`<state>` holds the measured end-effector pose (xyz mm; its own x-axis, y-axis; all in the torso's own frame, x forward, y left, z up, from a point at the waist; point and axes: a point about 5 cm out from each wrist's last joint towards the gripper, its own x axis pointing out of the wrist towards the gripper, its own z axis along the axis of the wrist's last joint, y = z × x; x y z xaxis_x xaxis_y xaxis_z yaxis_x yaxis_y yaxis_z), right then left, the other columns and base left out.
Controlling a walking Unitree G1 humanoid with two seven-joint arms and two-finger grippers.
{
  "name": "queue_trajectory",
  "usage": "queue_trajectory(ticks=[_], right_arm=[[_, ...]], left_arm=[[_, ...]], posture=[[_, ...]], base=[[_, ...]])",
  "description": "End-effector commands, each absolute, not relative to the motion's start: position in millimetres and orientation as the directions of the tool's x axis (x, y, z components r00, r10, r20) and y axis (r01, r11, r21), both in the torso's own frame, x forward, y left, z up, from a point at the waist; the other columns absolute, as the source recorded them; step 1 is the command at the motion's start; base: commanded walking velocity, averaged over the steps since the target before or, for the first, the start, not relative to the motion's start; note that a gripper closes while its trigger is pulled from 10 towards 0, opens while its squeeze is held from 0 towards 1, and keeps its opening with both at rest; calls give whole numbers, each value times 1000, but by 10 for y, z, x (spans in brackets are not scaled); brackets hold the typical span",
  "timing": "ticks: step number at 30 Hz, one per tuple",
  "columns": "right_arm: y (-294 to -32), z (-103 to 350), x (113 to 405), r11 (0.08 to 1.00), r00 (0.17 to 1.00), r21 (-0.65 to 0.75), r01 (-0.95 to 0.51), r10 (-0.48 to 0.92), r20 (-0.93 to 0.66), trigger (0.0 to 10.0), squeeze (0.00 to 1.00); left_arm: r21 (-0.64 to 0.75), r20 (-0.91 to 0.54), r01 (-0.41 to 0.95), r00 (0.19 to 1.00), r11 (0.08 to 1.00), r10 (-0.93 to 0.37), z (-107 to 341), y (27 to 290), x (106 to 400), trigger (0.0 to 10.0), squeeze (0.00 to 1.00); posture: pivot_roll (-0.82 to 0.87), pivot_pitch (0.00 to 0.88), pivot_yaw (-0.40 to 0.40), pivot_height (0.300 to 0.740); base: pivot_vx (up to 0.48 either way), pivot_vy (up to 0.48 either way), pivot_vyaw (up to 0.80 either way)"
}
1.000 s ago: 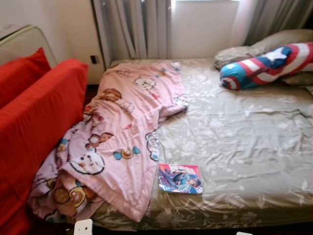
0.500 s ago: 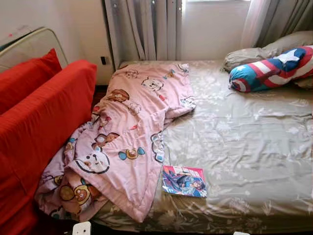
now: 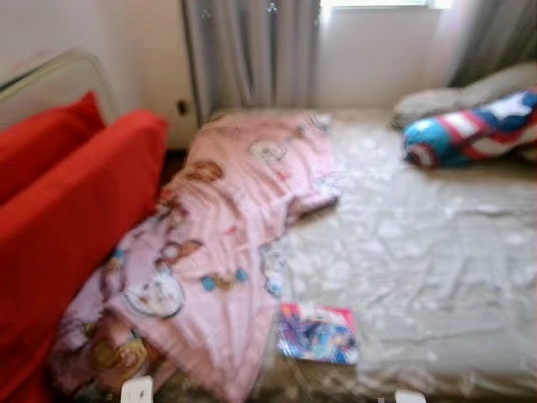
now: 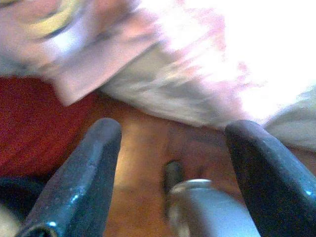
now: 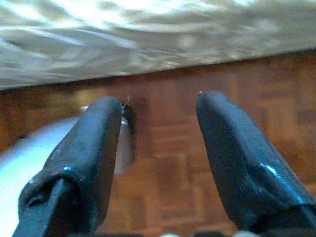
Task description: Clean up the room
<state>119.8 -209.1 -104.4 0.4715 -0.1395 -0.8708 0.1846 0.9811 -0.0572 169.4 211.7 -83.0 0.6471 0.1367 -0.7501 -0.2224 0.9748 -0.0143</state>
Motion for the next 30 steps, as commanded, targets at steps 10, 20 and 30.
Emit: queue_trajectory(ticks=[10,20,30], right_arm=[[-2023,-970,1376,987,589,-4,158,-97,-803,10000,0],[-1942,-138,2653,995,929,64,79,-50,-368,10000,0],[-1914,-3,2647,998,976,67,8,7,-216,10000,0]], left_arm=[[-34,-645,-232,748,972,156,-642,2312,1930,10000,0],[-56,-262,-146,957,988,127,5,2393,2574,10000,0],[-39,-102,-67,993,997,63,192,2204,2561,10000,0]], posture=[[-35,0,9,740],[-44,0,18,740],[-59,0,28,740]], base=[[0,0,0],[0,0,0],[0,0,0]])
